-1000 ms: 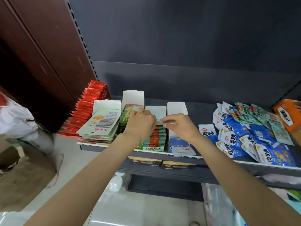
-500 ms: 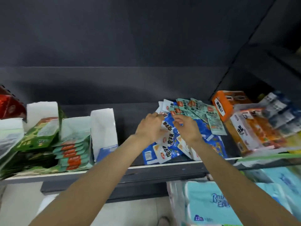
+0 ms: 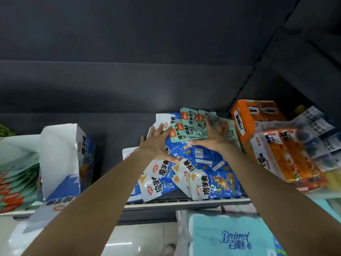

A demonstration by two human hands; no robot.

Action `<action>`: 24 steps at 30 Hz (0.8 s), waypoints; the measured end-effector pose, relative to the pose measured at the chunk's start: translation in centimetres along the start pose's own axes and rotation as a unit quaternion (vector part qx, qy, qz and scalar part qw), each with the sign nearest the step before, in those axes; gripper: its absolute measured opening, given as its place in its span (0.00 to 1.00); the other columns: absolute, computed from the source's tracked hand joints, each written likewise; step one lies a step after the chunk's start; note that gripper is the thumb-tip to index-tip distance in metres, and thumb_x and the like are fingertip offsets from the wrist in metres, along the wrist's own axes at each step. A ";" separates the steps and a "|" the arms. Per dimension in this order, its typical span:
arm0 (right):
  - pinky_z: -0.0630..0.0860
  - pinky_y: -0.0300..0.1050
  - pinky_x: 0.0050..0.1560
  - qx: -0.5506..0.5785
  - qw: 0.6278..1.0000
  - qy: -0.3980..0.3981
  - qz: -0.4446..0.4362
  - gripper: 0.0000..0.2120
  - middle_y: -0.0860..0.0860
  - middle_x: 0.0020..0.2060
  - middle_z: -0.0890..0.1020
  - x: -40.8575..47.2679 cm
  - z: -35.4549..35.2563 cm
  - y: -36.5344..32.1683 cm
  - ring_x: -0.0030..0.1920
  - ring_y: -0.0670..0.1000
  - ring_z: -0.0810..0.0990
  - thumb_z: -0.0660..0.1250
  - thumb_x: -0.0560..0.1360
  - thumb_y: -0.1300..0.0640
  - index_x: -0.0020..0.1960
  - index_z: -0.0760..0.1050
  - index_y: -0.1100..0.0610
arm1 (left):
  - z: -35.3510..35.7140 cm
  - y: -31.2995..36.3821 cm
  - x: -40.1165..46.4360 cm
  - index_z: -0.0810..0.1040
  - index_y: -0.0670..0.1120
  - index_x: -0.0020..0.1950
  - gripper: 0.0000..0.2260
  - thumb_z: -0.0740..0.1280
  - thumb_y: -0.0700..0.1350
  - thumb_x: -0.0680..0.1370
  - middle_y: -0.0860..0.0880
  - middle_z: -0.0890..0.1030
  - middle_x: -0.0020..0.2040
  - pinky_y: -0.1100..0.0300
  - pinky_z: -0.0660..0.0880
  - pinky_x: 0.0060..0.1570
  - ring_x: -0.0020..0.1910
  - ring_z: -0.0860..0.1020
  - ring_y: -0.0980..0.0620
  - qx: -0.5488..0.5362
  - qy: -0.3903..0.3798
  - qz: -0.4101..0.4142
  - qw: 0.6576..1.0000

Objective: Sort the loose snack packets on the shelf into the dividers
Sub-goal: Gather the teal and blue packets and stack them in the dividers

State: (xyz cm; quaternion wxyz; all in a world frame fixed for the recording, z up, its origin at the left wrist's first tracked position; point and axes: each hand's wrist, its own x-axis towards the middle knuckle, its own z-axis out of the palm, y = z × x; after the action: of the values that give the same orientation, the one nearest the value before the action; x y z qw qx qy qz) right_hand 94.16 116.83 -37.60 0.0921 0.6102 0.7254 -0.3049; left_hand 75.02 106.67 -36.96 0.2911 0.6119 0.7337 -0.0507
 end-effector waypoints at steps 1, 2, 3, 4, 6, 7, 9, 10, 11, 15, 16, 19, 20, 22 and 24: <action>0.47 0.70 0.70 -0.006 1.000 0.007 -0.024 0.57 0.51 0.75 0.35 -0.2 0.2 -0.1 0.74 0.61 0.35 0.71 0.60 0.31 0.74 0.35 0.39 | 0.1 -0.1 -0.1 0.38 0.59 0.76 0.55 0.73 0.67 0.62 0.53 0.36 0.77 0.38 0.48 0.71 0.76 0.38 0.47 -0.001 0.006 0.001 1.000; 0.49 0.67 0.72 -0.007 0.998 0.028 -0.060 0.53 0.51 0.76 0.40 -0.4 0.5 -0.2 0.75 0.60 0.39 0.72 0.63 0.34 0.75 0.40 0.39 | 0.2 -0.1 -0.4 0.39 0.58 0.76 0.55 0.72 0.67 0.62 0.53 0.38 0.77 0.39 0.48 0.71 0.76 0.39 0.48 0.000 0.017 0.000 1.000; 0.52 0.64 0.72 -0.002 0.993 0.056 -0.102 0.48 0.51 0.77 0.47 -0.8 0.9 -0.5 0.76 0.60 0.46 0.72 0.65 0.38 0.75 0.45 0.40 | 0.4 -0.2 -0.6 0.42 0.57 0.77 0.53 0.72 0.67 0.63 0.53 0.41 0.78 0.40 0.50 0.71 0.77 0.41 0.48 -0.004 0.032 -0.003 0.999; 0.57 0.61 0.72 0.006 0.987 0.081 -0.138 0.44 0.52 0.76 0.54 -1.2 1.3 -0.9 0.75 0.59 0.52 0.72 0.67 0.42 0.75 0.51 0.42 | 0.5 -0.3 -1.0 0.45 0.55 0.77 0.52 0.72 0.67 0.63 0.54 0.44 0.78 0.41 0.52 0.71 0.77 0.44 0.49 -0.014 0.051 -0.006 0.999; 0.64 0.55 0.69 0.008 0.976 0.119 -0.182 0.37 0.53 0.70 0.65 -2.3 2.2 -1.8 0.70 0.58 0.63 0.72 0.69 0.48 0.73 0.58 0.45 | 0.9 -0.6 -1.7 0.53 0.52 0.76 0.49 0.73 0.66 0.63 0.53 0.55 0.76 0.43 0.58 0.70 0.75 0.53 0.49 -0.041 0.087 -0.011 0.995; 0.65 0.52 0.68 -0.003 0.971 0.131 -0.198 0.35 0.53 0.68 0.67 -2.9 2.5 -2.3 0.68 0.57 0.67 0.72 0.70 0.50 0.72 0.60 0.47 | 1.1 -0.9 -1.9 0.57 0.52 0.75 0.47 0.73 0.66 0.63 0.52 0.60 0.73 0.44 0.61 0.69 0.73 0.58 0.49 -0.057 0.099 -0.011 0.993; 0.67 0.50 0.66 -0.029 0.964 0.140 -0.223 0.32 0.54 0.65 0.70 -4.0 2.9 -3.2 0.64 0.56 0.71 0.71 0.71 0.53 0.71 0.62 0.49 | 1.4 -1.7 -2.2 0.64 0.53 0.71 0.41 0.75 0.63 0.62 0.52 0.68 0.67 0.47 0.67 0.66 0.68 0.66 0.50 -0.124 0.098 -0.001 0.987; 0.68 0.50 0.66 -0.032 0.963 0.130 -0.233 0.31 0.54 0.65 0.70 -4.4 2.8 -3.5 0.63 0.56 0.72 0.71 0.71 0.53 0.71 0.62 0.50 | 1.5 -2.1 -2.3 0.67 0.53 0.68 0.37 0.76 0.60 0.63 0.52 0.71 0.64 0.51 0.70 0.63 0.65 0.70 0.50 -0.178 0.098 -0.005 0.979; 0.68 0.50 0.65 -0.029 0.963 0.112 -0.243 0.31 0.55 0.65 0.70 -4.9 2.6 -3.7 0.63 0.56 0.72 0.71 0.72 0.52 0.71 0.63 0.50 | 1.4 -2.4 -2.4 0.70 0.52 0.65 0.33 0.77 0.56 0.63 0.53 0.75 0.61 0.54 0.72 0.60 0.61 0.73 0.51 -0.230 0.095 -0.010 0.969; 0.61 0.48 0.70 -0.016 0.958 0.049 -0.281 0.27 0.54 0.71 0.66 -6.2 2.5 -4.1 0.71 0.53 0.64 0.64 0.77 0.49 0.73 0.61 0.53 | 0.4 -2.5 -3.8 0.76 0.50 0.56 0.19 0.76 0.45 0.68 0.57 0.81 0.49 0.66 0.75 0.52 0.51 0.79 0.59 -0.360 0.064 0.018 0.930; 0.60 0.48 0.71 -0.005 0.958 0.052 -0.281 0.25 0.53 0.71 0.67 -6.4 2.7 -4.1 0.71 0.53 0.64 0.62 0.78 0.50 0.72 0.63 0.54 | 0.0 -2.2 -4.3 0.76 0.49 0.55 0.16 0.75 0.43 0.70 0.58 0.80 0.46 0.73 0.74 0.45 0.46 0.78 0.64 -0.395 0.061 0.025 0.916; 0.69 0.56 0.64 0.026 0.948 0.151 -0.280 0.13 0.52 0.61 0.77 -6.9 3.3 -4.5 0.62 0.53 0.74 0.64 0.77 0.55 0.60 0.74 0.56 | -0.5 -2.0 -5.1 0.73 0.49 0.56 0.16 0.73 0.49 0.72 0.58 0.80 0.45 0.70 0.75 0.42 0.44 0.78 0.63 -0.479 0.105 -0.007 0.872; 0.73 0.55 0.59 0.039 0.942 0.189 -0.274 0.09 0.52 0.55 0.80 -7.0 3.6 -4.9 0.57 0.52 0.77 0.66 0.75 0.57 0.55 0.76 0.57 | -0.6 -2.2 -5.3 0.72 0.47 0.57 0.18 0.73 0.51 0.71 0.55 0.80 0.47 0.63 0.77 0.47 0.46 0.79 0.59 -0.488 0.120 -0.026 0.864; 0.76 0.50 0.50 0.079 0.941 0.208 -0.254 0.06 0.52 0.47 0.81 -7.5 3.6 -5.6 0.48 0.52 0.79 0.71 0.72 0.59 0.47 0.75 0.60 | -0.4 -2.5 -5.3 0.72 0.45 0.60 0.23 0.74 0.52 0.70 0.51 0.81 0.52 0.54 0.78 0.53 0.51 0.80 0.53 -0.477 0.119 -0.042 0.870; 0.75 0.49 0.47 0.078 0.950 0.164 -0.252 0.10 0.53 0.45 0.80 -8.4 4.0 -6.7 0.45 0.52 0.78 0.73 0.70 0.56 0.45 0.75 0.61 | -0.1 -3.1 -6.3 0.70 0.43 0.62 0.23 0.74 0.47 0.71 0.50 0.81 0.54 0.54 0.77 0.56 0.54 0.80 0.50 -0.448 0.108 -0.049 0.886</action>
State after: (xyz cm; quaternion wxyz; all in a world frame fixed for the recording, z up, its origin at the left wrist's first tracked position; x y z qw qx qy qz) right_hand 88.87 107.19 -34.36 -0.1558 0.4541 0.8347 -0.2698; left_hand 72.59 100.46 -34.69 0.4505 0.3815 0.7344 0.3349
